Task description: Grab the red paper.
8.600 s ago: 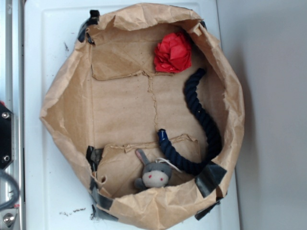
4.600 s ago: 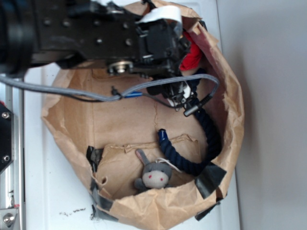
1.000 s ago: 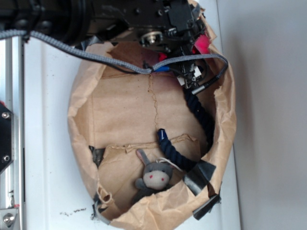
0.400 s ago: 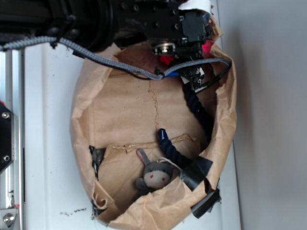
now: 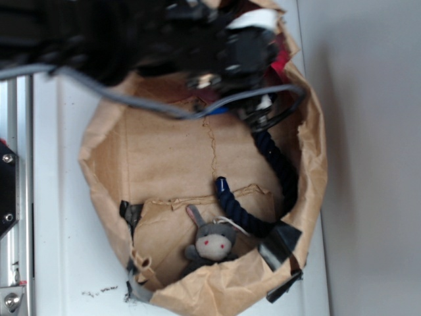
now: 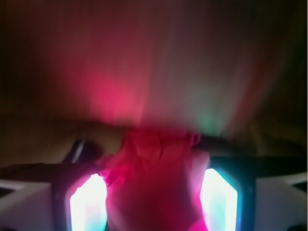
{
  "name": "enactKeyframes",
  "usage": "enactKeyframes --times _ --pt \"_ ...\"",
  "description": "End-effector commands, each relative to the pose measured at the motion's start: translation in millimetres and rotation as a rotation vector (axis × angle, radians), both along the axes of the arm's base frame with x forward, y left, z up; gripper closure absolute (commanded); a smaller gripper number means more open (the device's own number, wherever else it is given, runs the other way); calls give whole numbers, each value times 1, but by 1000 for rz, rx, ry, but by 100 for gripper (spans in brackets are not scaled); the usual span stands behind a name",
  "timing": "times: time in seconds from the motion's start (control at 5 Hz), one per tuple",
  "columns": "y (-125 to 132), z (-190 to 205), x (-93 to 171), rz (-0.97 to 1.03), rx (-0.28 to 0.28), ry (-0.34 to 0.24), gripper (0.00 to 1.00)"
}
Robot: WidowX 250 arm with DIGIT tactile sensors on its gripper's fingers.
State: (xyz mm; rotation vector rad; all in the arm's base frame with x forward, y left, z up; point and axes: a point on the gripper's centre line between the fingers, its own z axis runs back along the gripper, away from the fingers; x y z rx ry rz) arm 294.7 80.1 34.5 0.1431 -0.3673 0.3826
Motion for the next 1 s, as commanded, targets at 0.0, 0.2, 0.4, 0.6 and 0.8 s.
enactKeyframes --times 0.0,0.2,0.4,0.6,0.8 --pt "-14 62 -46 -178 -131 -140 100" --pt "-10 80 -48 -267 -183 -195 100" --pt "-2 80 -32 -354 -221 -185 100" --pt "1 78 -15 -416 -201 -144 100" --pt "-1 74 -9 -448 -205 -102 100"
